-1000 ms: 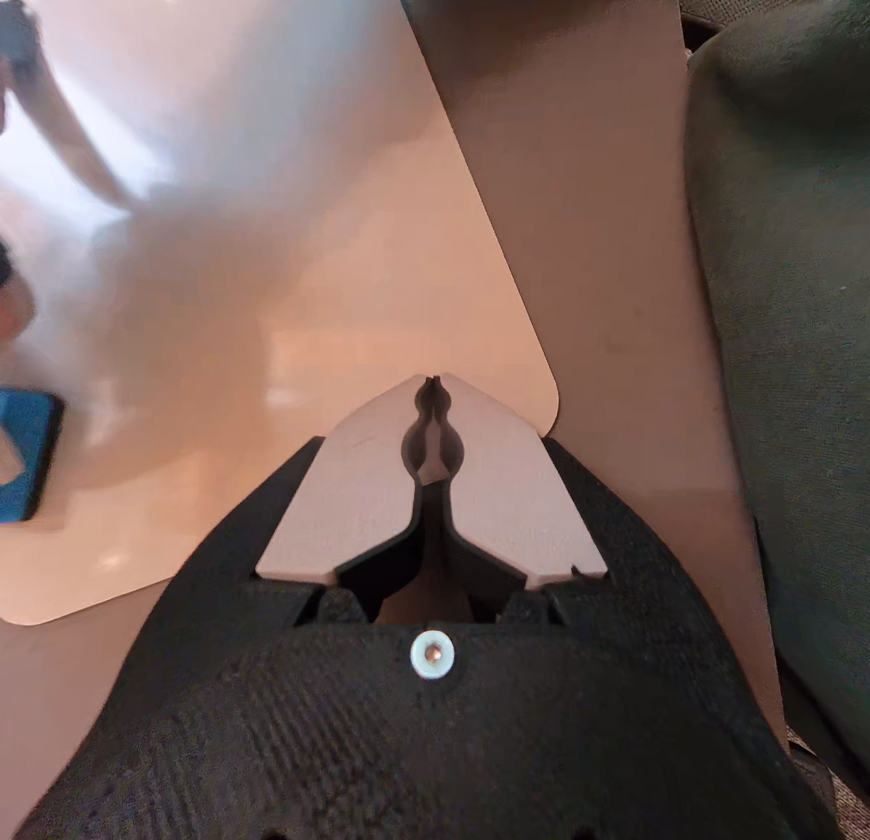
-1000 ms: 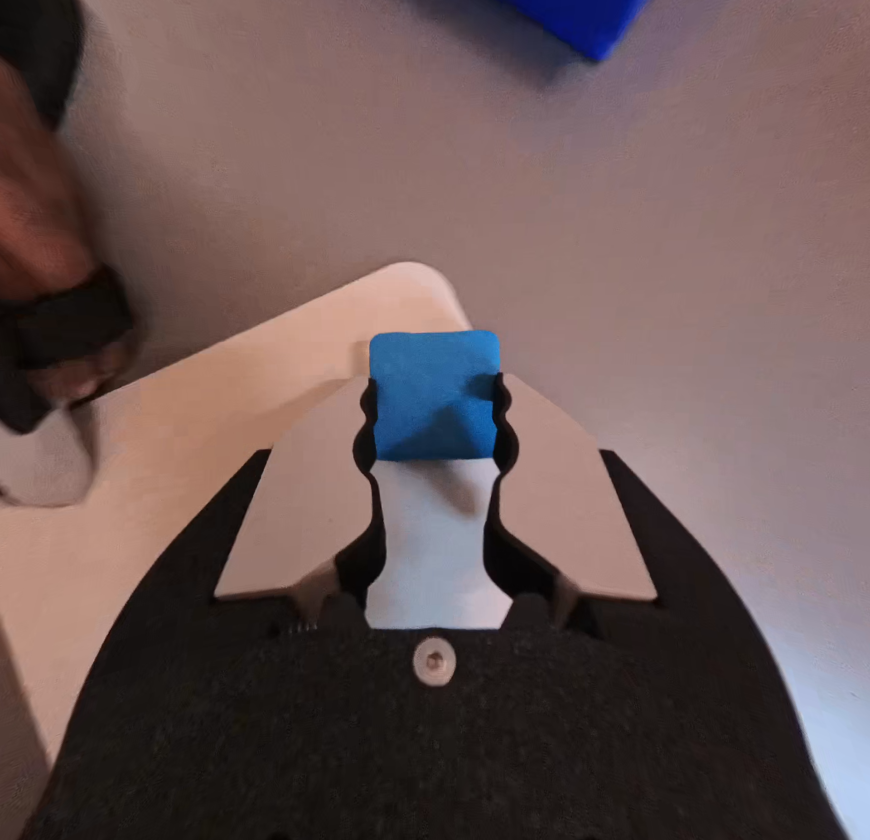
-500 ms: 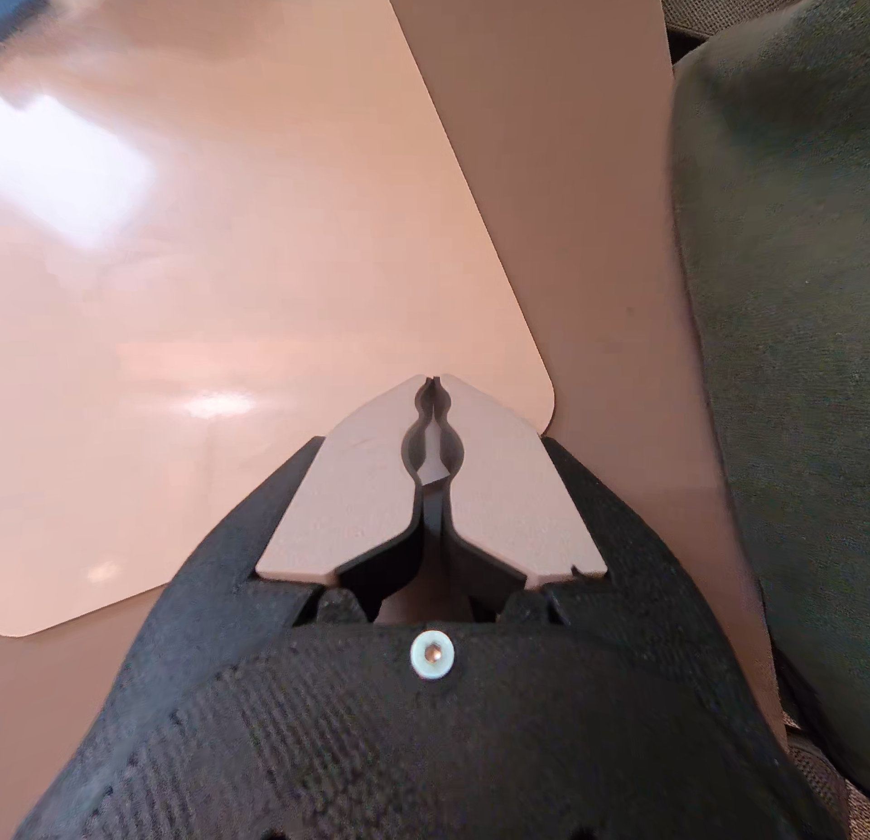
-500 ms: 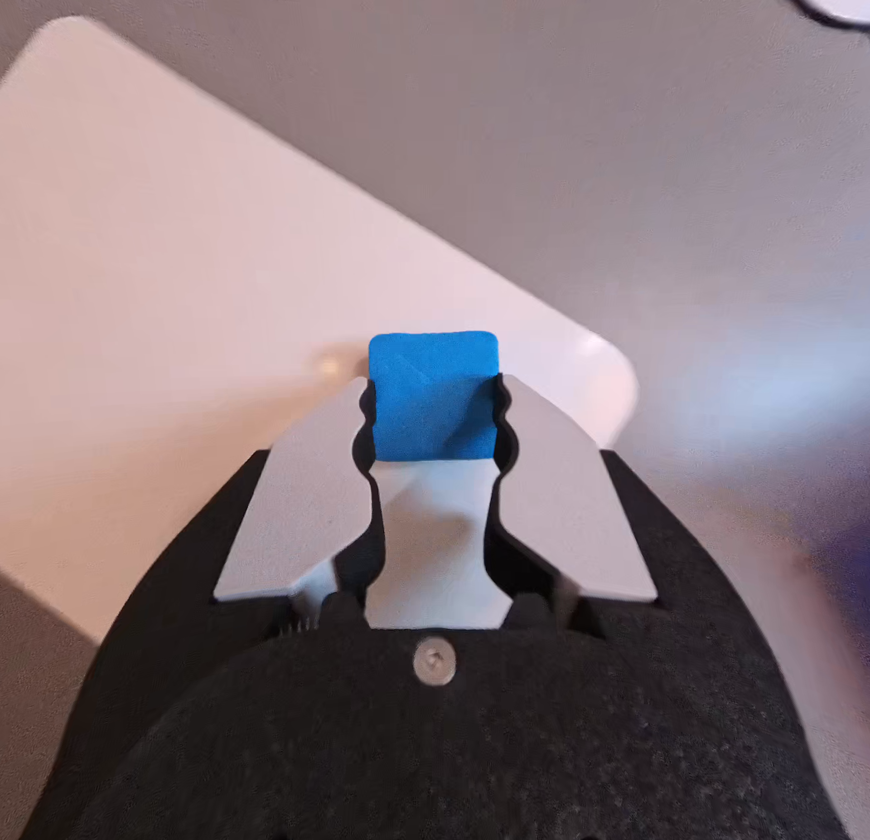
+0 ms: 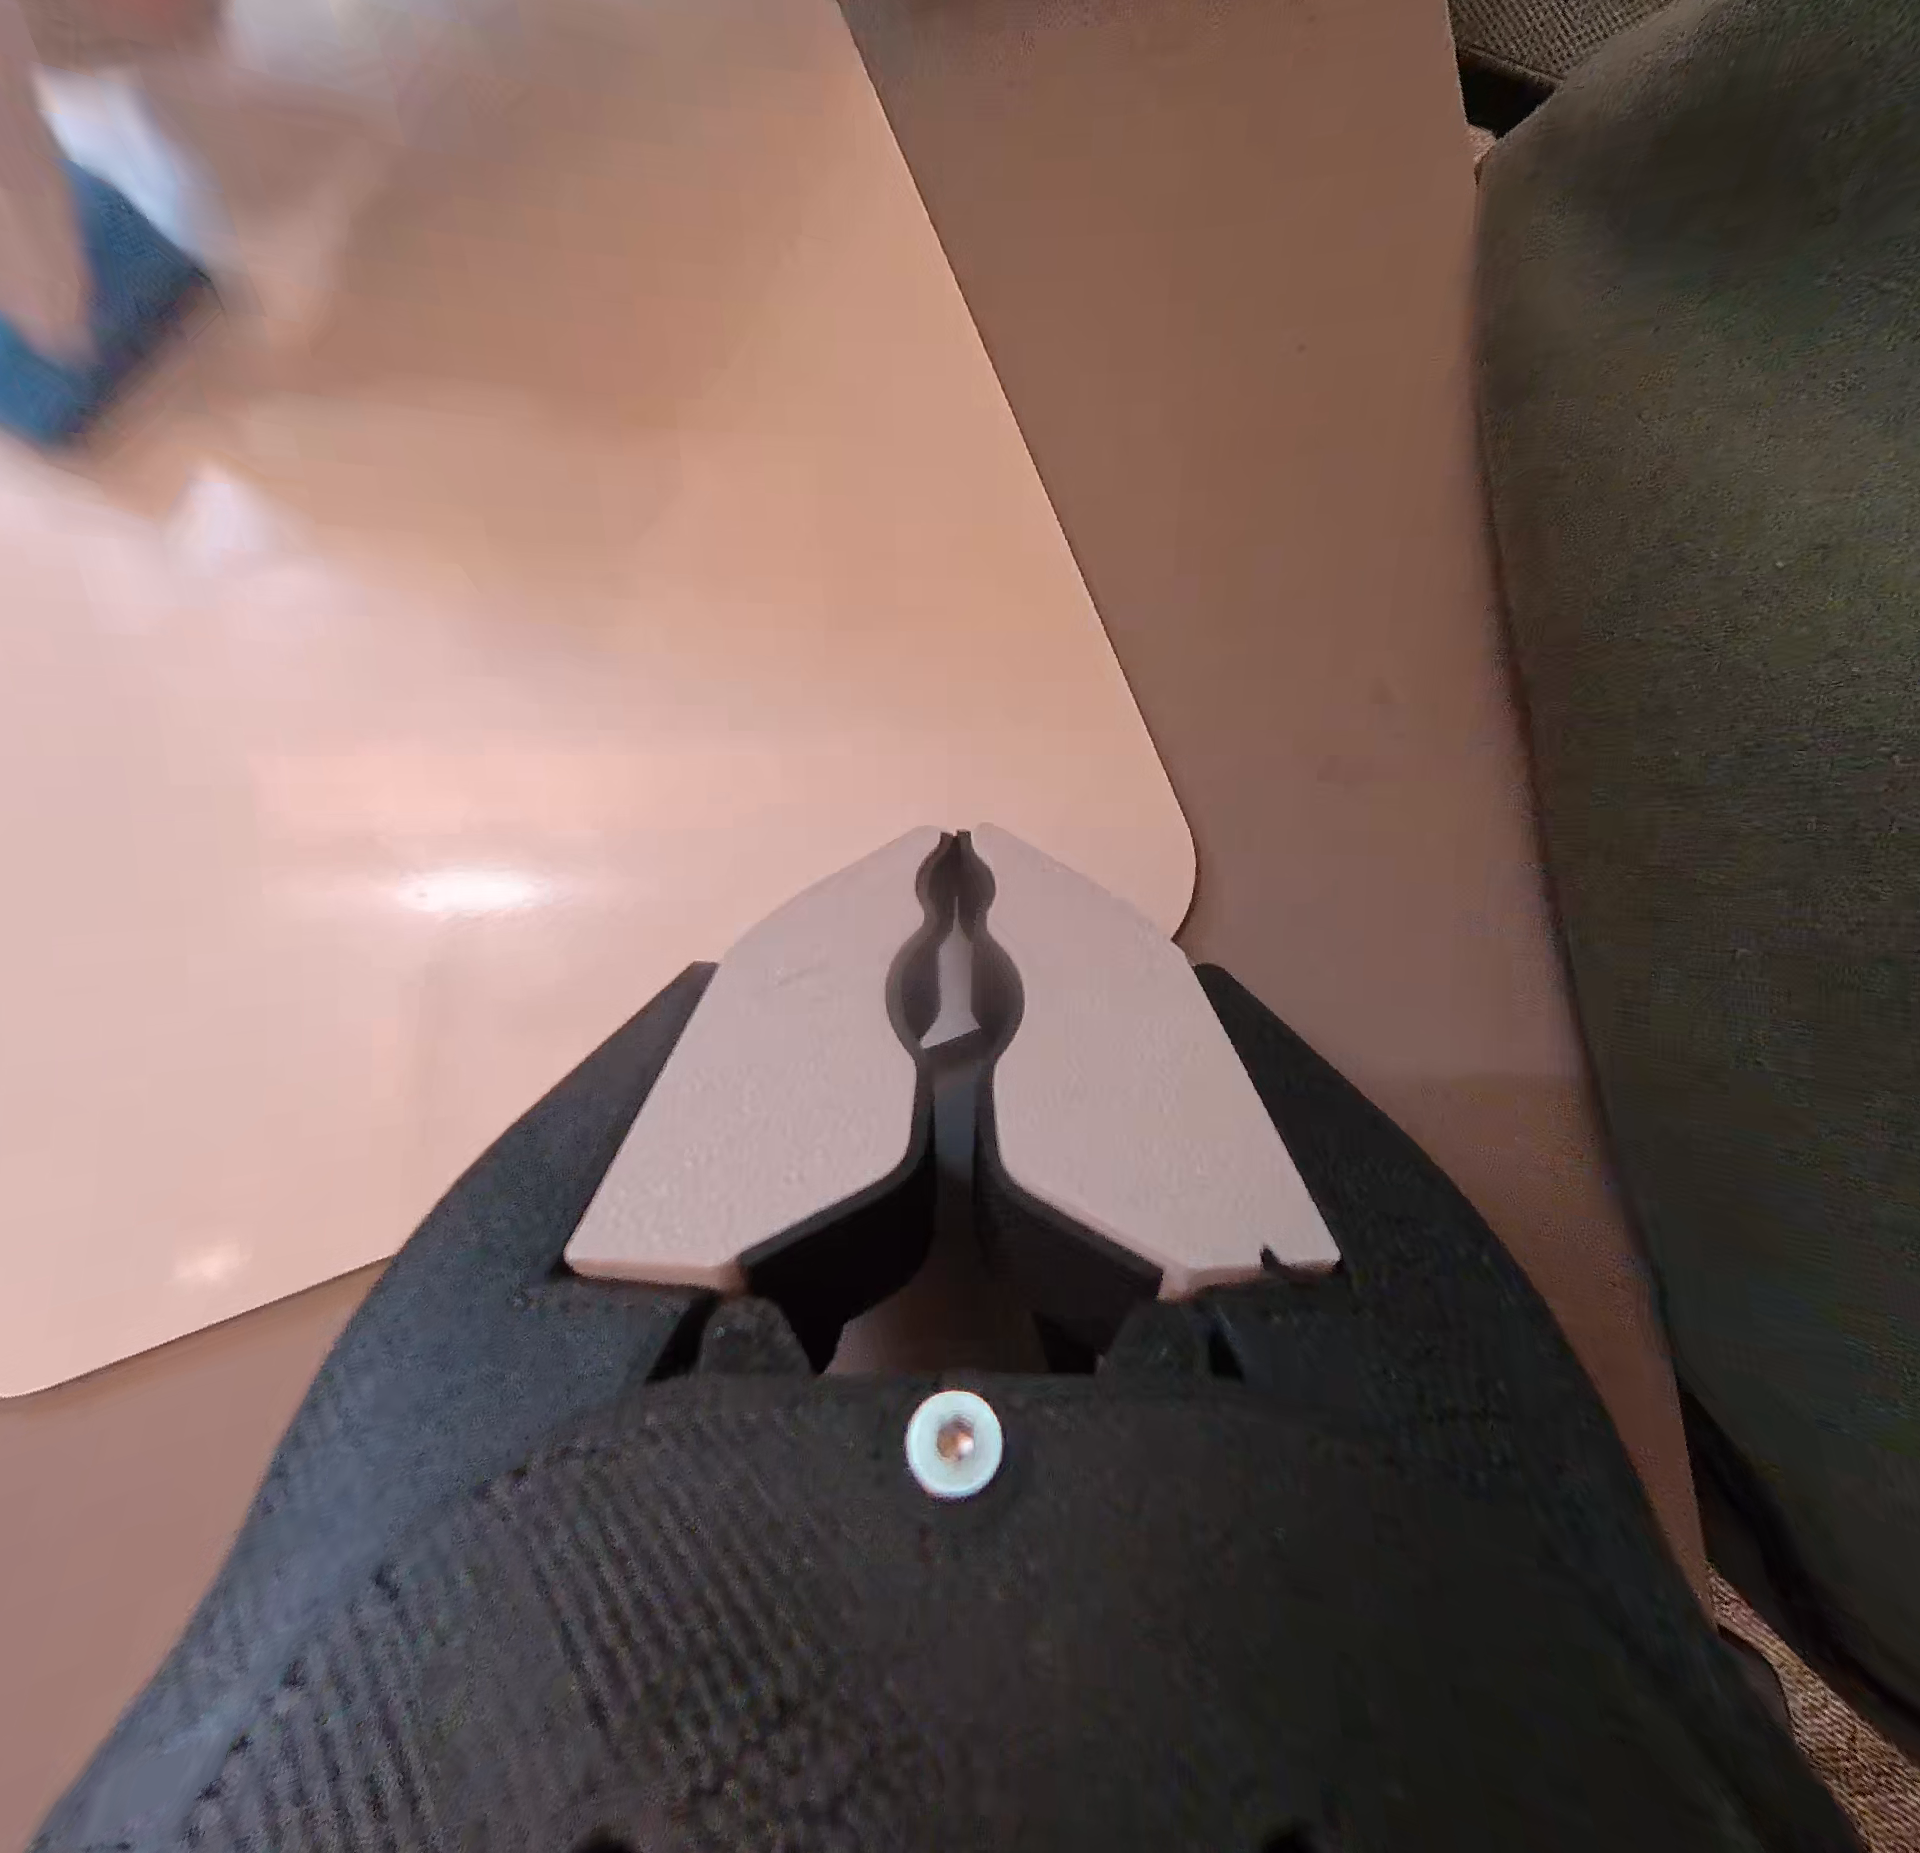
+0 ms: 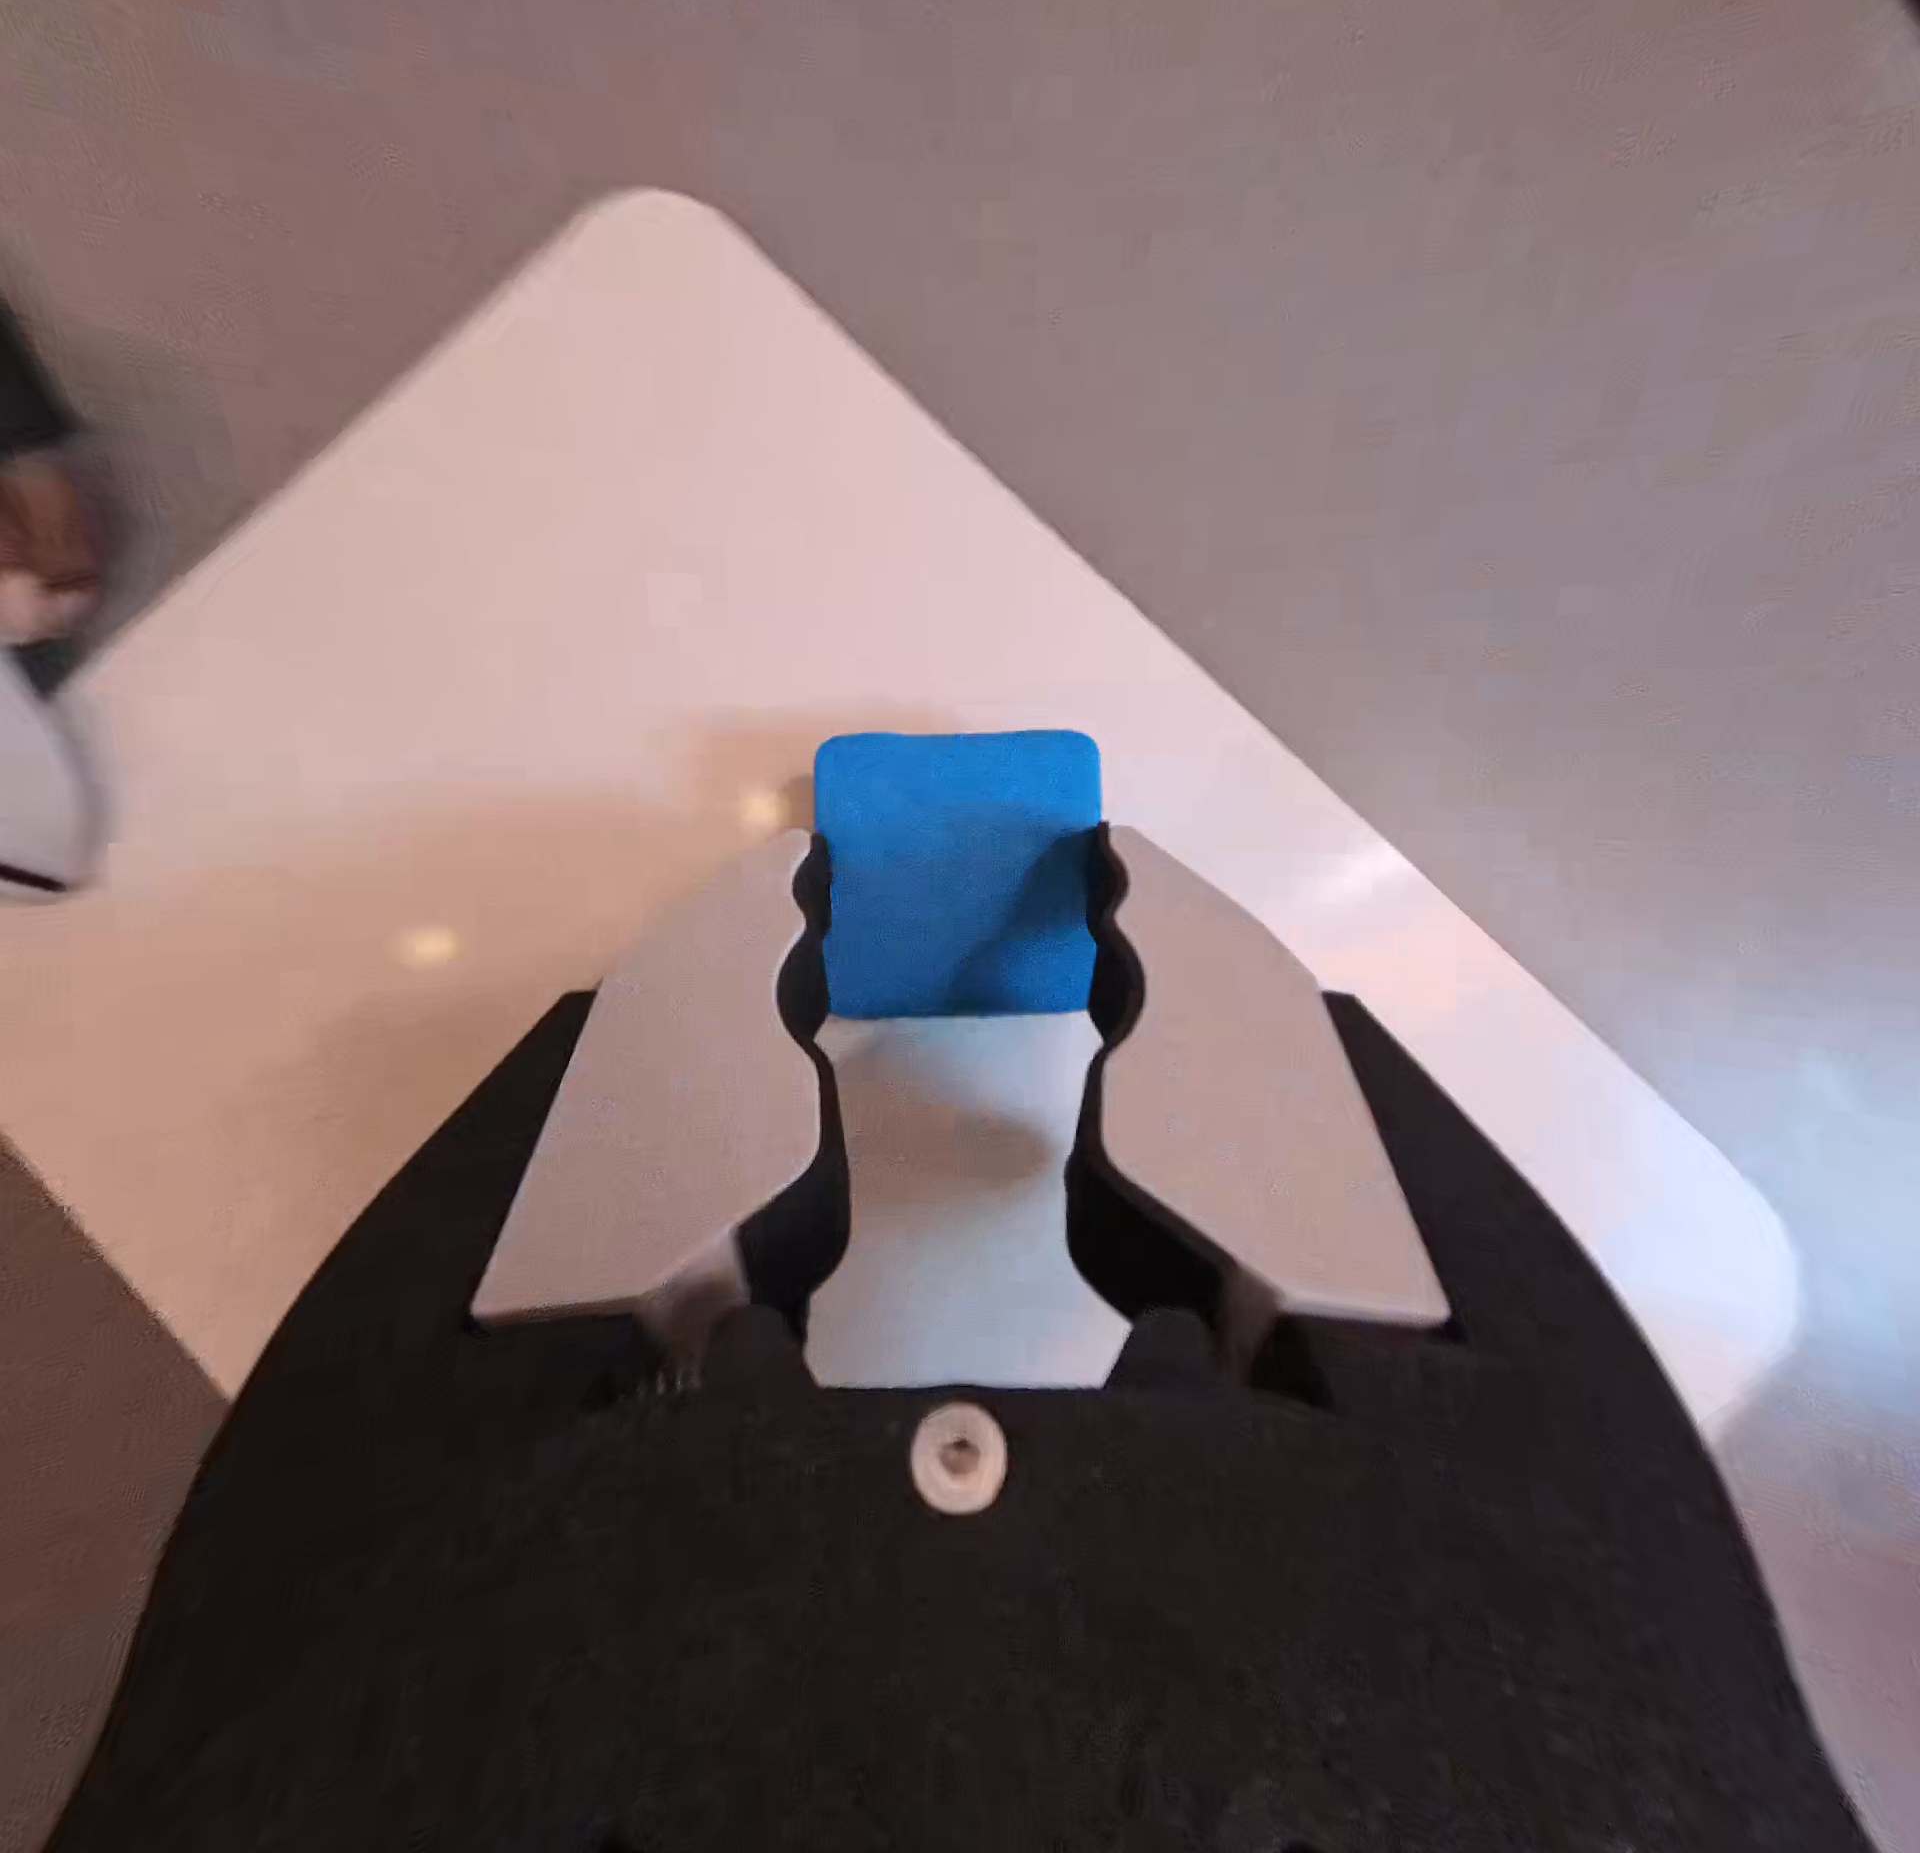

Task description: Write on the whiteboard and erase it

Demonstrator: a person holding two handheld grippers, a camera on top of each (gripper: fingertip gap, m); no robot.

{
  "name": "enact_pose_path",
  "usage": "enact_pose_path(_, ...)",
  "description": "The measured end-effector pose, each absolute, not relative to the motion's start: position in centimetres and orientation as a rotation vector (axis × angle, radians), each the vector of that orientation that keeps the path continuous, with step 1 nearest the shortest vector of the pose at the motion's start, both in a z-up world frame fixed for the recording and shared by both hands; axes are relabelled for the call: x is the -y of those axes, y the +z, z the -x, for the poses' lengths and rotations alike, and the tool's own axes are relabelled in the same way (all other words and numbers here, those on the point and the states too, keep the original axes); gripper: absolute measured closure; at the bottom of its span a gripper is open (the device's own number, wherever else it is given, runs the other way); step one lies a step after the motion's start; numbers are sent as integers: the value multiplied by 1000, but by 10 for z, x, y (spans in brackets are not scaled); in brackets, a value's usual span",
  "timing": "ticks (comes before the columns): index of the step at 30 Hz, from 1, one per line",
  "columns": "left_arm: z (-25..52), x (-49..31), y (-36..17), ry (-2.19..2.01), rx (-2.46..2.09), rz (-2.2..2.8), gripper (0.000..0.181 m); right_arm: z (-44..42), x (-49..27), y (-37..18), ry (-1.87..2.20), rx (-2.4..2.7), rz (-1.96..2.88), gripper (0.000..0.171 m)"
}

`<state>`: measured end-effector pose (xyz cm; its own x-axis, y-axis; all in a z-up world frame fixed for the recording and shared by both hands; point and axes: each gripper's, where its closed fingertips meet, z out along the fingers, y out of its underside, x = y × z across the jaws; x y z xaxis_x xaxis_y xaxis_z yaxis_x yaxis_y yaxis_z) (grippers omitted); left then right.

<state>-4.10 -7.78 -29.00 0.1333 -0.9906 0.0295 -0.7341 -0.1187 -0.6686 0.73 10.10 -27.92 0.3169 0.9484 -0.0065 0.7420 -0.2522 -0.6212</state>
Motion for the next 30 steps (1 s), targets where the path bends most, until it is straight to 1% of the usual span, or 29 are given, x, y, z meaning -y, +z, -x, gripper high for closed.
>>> enact_pose_path(2,41,78,-290,-672,-1652,1915,181,40,-50,-279,591,1693,1937,123)
enact_pose_path(3,41,78,-290,-670,-1652,1915,181,50,-39,-279,581,1758,1889,123)
enact_pose_path(4,41,78,-290,-665,-1652,1913,181,50,-44,-279,576,1763,1886,123)
enact_pose_path(6,41,77,-290,-660,-1646,1912,181,21,-100,-280,560,1544,2028,123)
enact_pose_path(8,41,77,-290,-653,-1645,1910,181,-44,-175,-281,452,1231,2204,123)
enact_pose_path(9,41,77,-290,-650,-1647,1906,181,-75,-199,-281,400,1105,2276,123)
enact_pose_path(10,41,77,-290,-649,-1647,1904,181,-91,-206,-281,384,1049,2309,123)
enact_pose_path(12,41,77,-290,-658,-1648,1904,181,-75,-185,-281,378,1147,2263,123)
enact_pose_path(16,40,76,-290,-683,-1643,1916,181,36,-54,-281,594,1628,1957,123)
enact_pose_path(18,40,76,-291,-679,-1641,1920,181,61,-13,-281,633,1785,1814,123)
enact_pose_path(19,40,76,-291,-676,-1640,1921,181,60,-15,-281,653,1797,1817,123)
enact_pose_path(20,40,76,-291,-670,-1637,1922,181,51,-34,-281,667,1741,1873,123)
enact_pose_path(23,40,76,-291,-656,-1638,1919,181,-21,-145,-281,510,1367,2104,123)
enact_pose_path(25,40,76,-291,-660,-1638,1918,181,-75,-194,-282,424,1134,2224,123)
enact_pose_path(27,40,76,-291,-658,-1640,1915,181,-85,-194,-281,382,1119,2232,123)
enact_pose_path(28,40,76,-291,-659,-1640,1915,181,-71,-177,-281,398,1190,2199,123)
enact_pose_path(30,40,76,-291,-669,-1640,1919,181,-20,-114,-281,530,1447,2078,123)
